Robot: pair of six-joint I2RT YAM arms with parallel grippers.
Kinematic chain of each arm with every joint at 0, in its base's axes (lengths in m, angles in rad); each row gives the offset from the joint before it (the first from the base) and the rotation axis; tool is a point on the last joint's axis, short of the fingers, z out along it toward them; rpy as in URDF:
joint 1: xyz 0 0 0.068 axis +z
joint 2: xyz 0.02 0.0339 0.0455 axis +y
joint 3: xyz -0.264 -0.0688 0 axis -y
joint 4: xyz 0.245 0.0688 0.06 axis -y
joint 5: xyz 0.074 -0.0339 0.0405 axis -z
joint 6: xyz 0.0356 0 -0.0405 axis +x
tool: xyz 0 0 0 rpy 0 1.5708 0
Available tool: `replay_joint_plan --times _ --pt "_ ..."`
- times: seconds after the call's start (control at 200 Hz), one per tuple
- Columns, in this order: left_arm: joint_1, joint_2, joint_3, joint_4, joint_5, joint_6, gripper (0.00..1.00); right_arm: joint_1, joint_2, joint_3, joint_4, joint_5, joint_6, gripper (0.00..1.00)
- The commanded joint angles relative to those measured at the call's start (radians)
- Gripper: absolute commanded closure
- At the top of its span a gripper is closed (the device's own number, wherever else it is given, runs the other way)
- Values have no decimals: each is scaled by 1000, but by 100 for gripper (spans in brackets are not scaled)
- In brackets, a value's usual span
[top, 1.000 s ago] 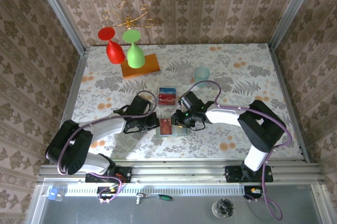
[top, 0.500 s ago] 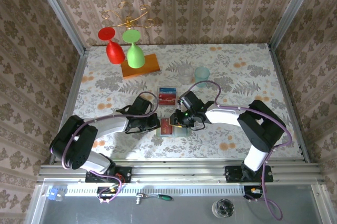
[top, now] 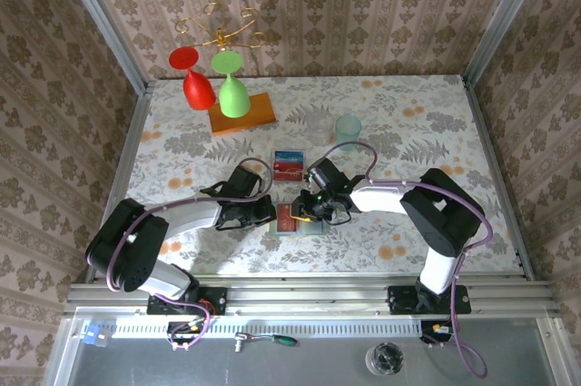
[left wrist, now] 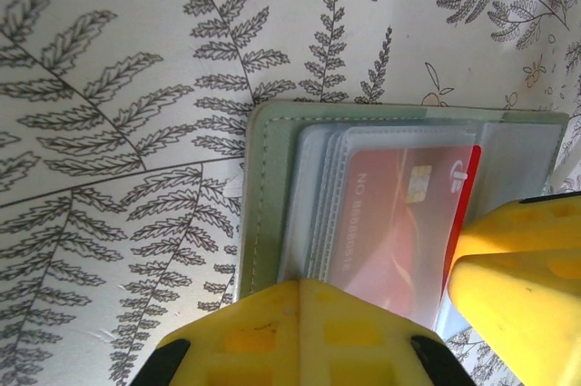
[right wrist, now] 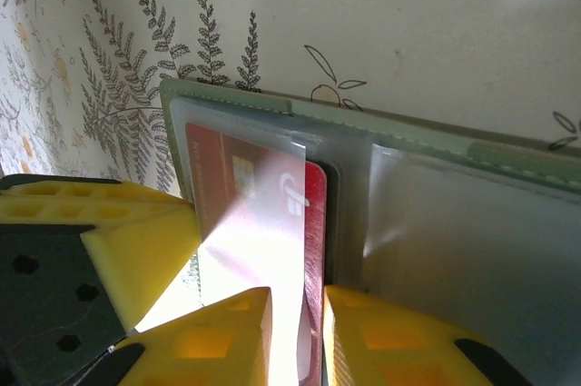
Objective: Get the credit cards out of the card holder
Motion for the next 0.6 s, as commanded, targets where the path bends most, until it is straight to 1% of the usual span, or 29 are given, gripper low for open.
replay_joint_plan --times 0.0,0.15,0.305,0.405,0.595 --pt "1 -6 -5 -24 -2 15 100 5 17 24 23 -25 14 79" --pt "1 -7 -5 -24 -4 14 100 5 26 24 24 -28 13 82" --pt "2 -8 -5 -29 -5 15 100 5 25 24 23 -21 15 82" --pt "2 -12 -7 -32 -7 14 100 5 10 17 13 -6 14 79" --pt "3 -18 -7 -39 -10 16 100 5 -32 -9 21 19 22 80"
